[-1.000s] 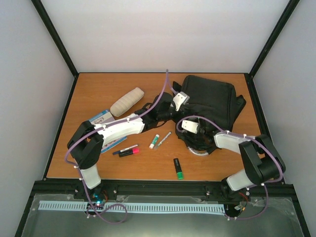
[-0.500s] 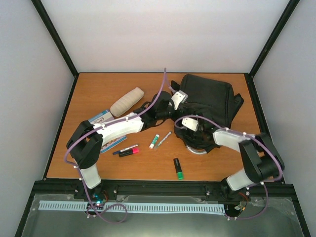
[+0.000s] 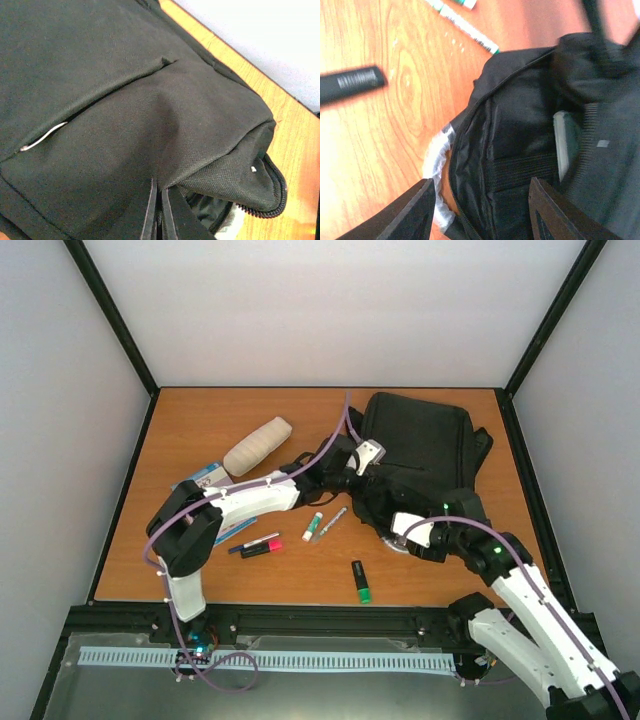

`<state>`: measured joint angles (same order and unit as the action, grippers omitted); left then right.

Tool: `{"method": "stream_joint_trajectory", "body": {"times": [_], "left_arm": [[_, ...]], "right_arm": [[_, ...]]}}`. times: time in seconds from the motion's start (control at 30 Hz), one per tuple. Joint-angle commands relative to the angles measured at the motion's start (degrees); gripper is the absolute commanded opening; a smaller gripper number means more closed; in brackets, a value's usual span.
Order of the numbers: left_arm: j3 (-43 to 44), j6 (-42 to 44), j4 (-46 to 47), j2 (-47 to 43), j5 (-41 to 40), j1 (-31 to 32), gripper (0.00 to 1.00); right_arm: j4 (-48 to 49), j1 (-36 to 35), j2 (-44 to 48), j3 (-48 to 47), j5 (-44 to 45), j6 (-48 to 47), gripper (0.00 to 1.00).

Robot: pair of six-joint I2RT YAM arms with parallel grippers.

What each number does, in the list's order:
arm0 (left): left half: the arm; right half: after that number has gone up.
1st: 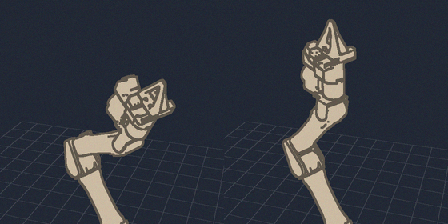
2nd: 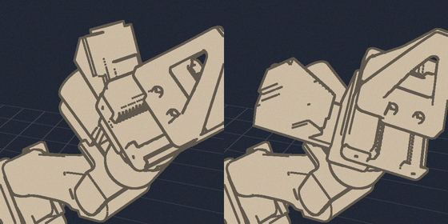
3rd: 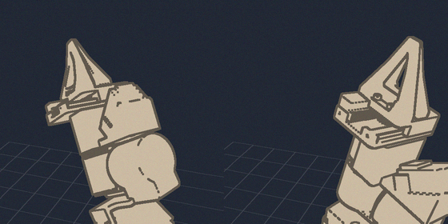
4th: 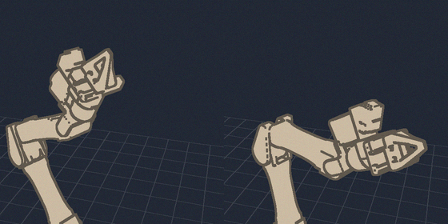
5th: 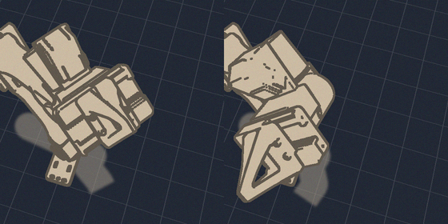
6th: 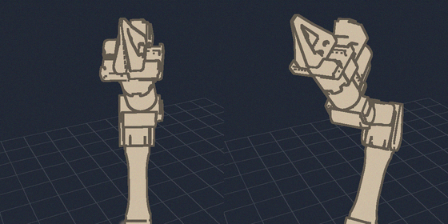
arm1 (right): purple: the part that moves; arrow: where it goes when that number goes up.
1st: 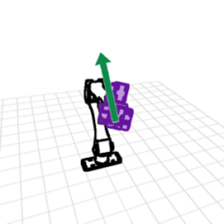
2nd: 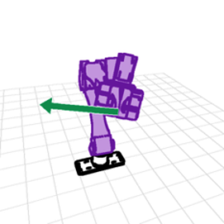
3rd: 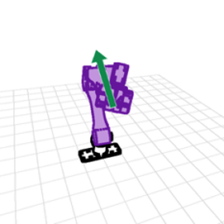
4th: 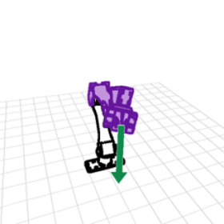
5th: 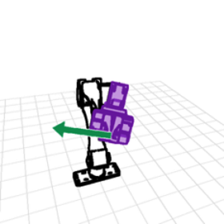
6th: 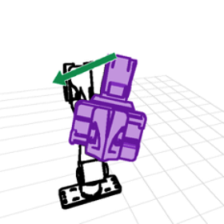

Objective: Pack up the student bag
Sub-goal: Place the book in the student bag, then pick up the book from the center of the board.

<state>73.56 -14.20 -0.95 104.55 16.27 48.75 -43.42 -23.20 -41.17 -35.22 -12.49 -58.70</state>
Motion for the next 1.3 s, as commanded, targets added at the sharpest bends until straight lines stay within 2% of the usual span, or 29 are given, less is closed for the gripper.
{"method": "stream_joint_trajectory", "body": {"times": [0.0,0.03,0.17,0.23,0.3,0.47,0.7,0.87,1.0,1.27], "left_arm": [[1.4,-1.9,-5.2,1.1,-0.4,0.8,0.07],[1.8,-2.2,-6.8,1.3,-0.7,0.9,0.10],[3.1,-4.3,-14.2,0.2,-3.5,1.2,0.40],[1.7,-5.4,-16.5,-3.3,-4.9,1.2,0.51],[-0.9,-5.8,-17.9,-8.1,-6.6,1.2,0.59],[-8.5,-8.8,-24.6,-19.7,-17.7,-0.2,0.73],[-18.8,-24.2,-36.0,-34.7,-34.6,-10.6,0.97],[-24.7,-29.3,-37.6,-42.7,-34.6,-22.4,1.00],[-25.7,-30.2,-39.5,-42.0,-31.5,-31.1,1.00],[-30.1,-31.8,-36.1,-39.1,-23.6,-39.5,1.00]], "right_arm": [[-4.1,-0.2,3.5,-5.4,-4.4,11.9,0.53],[-2.5,-0.1,3.7,-6.1,-4.3,15.1,0.53],[3.0,-0.2,1.6,-8.8,-4.2,25.9,0.54],[5.2,-0.2,0.3,-9.1,-3.8,29.6,0.54],[7.2,0.0,-0.3,-8.6,-3.4,32.2,0.55],[8.2,0.3,0.5,-6.5,-3.6,32.7,0.56],[8.4,0.4,0.7,-5.4,-2.6,32.5,0.59],[8.3,0.5,0.6,-5.2,-1.6,32.1,0.59],[8.2,0.9,1.4,-4.9,-1.8,31.7,0.59],[8.0,1.1,1.2,-4.7,-2.5,31.1,0.59]]}}
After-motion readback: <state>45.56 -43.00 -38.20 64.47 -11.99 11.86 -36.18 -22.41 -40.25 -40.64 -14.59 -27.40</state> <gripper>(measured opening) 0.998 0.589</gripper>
